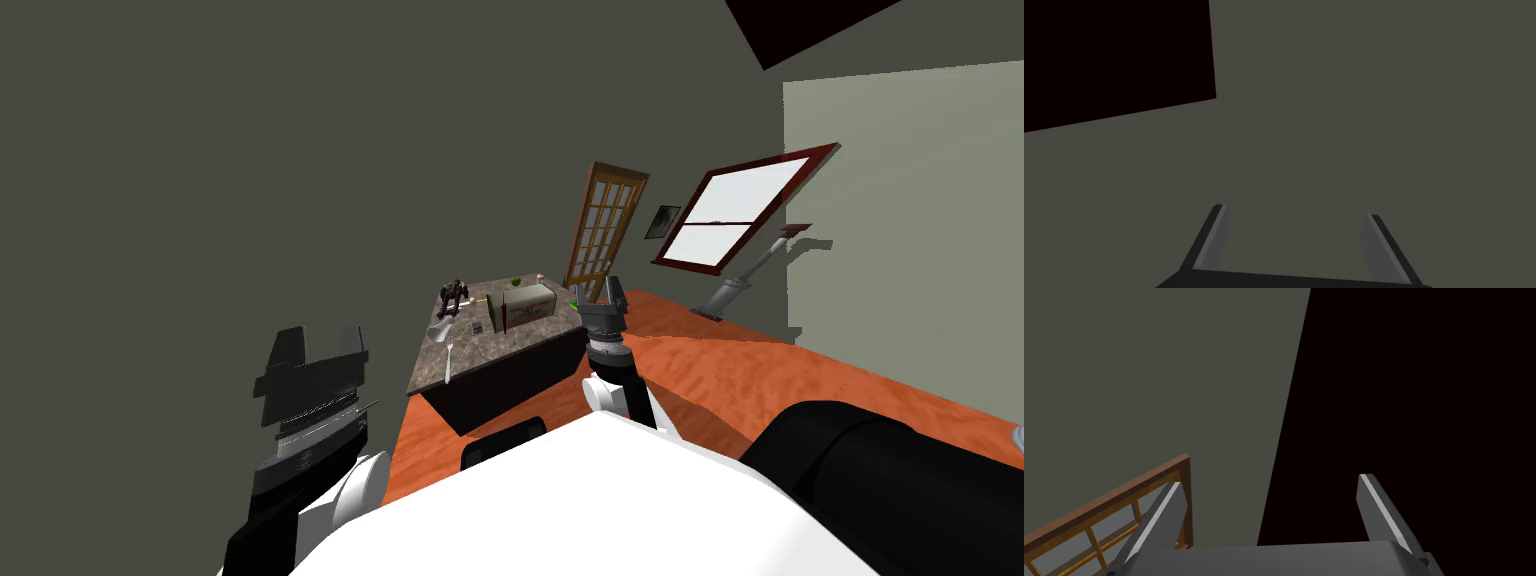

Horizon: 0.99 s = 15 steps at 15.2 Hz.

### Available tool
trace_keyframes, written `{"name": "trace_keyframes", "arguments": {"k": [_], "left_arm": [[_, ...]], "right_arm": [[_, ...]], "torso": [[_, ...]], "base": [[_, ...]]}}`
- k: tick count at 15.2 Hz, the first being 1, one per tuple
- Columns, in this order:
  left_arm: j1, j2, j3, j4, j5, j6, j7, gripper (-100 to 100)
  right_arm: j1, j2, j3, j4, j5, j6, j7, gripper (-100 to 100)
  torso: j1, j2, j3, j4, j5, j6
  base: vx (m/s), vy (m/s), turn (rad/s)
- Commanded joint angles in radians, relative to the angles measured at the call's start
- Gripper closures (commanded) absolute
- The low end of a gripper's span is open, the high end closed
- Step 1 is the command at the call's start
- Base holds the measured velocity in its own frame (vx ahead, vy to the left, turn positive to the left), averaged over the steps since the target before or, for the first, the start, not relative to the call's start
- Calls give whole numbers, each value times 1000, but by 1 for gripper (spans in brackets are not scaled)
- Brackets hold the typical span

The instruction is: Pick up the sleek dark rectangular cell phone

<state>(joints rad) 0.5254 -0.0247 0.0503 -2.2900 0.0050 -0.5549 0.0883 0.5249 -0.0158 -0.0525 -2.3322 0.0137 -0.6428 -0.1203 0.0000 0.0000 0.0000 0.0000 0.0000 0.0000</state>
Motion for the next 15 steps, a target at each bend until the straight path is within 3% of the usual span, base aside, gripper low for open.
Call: {"name": "trace_keyframes", "arguments": {"k": [1, 4, 5, 6, 7, 8, 9, 10, 11, 12, 13, 14, 15], "left_arm": [[-9, 49, -3, 9, 7, 15, -5, -100], [-17, 83, -6, 18, 14, 30, -11, -100], [-29, 119, -10, 30, 24, 49, -18, -100], [-29, 119, -10, 30, 24, 49, -18, -100], [-43, 155, -15, 44, 36, 74, -27, -100], [-43, 155, -15, 44, 36, 74, -27, -100], [-59, 192, -21, 61, 50, 102, -38, -100], [-59, 192, -21, 61, 50, 102, -38, -100], [-78, 228, -28, 81, 65, 135, -50, -100], [-78, 228, -28, 81, 65, 135, -50, -100], [-100, 264, -35, 103, 83, 171, -63, -100], [-100, 264, -35, 103, 83, 171, -63, -100], [-123, 297, -44, 127, 103, 207, -78, -100]], "right_arm": [[0, 0, 0, 0, 0, 0, 0, 0], [0, 0, 0, 0, 0, 0, 0, 0], [0, 0, 0, 0, 0, 0, 0, 0], [0, 0, 0, 0, 0, 0, 0, 0], [0, 0, 0, 0, 0, 0, 0, 0], [0, 0, 0, 0, 0, 0, 0, 0], [0, 0, 0, 0, 0, 0, 0, 0], [0, 0, 0, 0, 0, 0, 0, 0], [0, 0, 0, 0, 0, 0, 0, 0], [0, 0, 0, 0, 0, 0, 0, 0], [0, 0, 0, 0, 0, 0, 0, 0], [0, 0, 0, 0, 0, 0, 0, 0], [0, 0, 0, 0, 0, 0, 0, 0]], "torso": [[0, 0, 0, 0, 0, 0], [0, 0, 0, 0, 0, 0], [0, 0, 0, 0, 0, 0], [0, 0, 0, 0, 0, 0], [0, 0, 0, 0, 0, 0], [0, 0, 0, 0, 0, 0], [0, 0, 0, 0, 0, 0], [0, 0, 0, 0, 0, 0], [0, 0, 0, 0, 0, 0], [0, 0, 0, 0, 0, 0], [0, 0, 0, 0, 0, 0], [0, 0, 0, 0, 0, 1], [0, 0, 0, 0, 0, 0]], "base": [[0, -2, -32], [0, -1, -44], [0, -1, -51], [0, -1, -52], [0, -3, -78], [0, -1, -62], [0, -3, -80], [0, -2, -76], [1, -4, -95], [1, -2, -76], [1, -4, -113], [1, -3, -100], [0, -5, -115]]}}
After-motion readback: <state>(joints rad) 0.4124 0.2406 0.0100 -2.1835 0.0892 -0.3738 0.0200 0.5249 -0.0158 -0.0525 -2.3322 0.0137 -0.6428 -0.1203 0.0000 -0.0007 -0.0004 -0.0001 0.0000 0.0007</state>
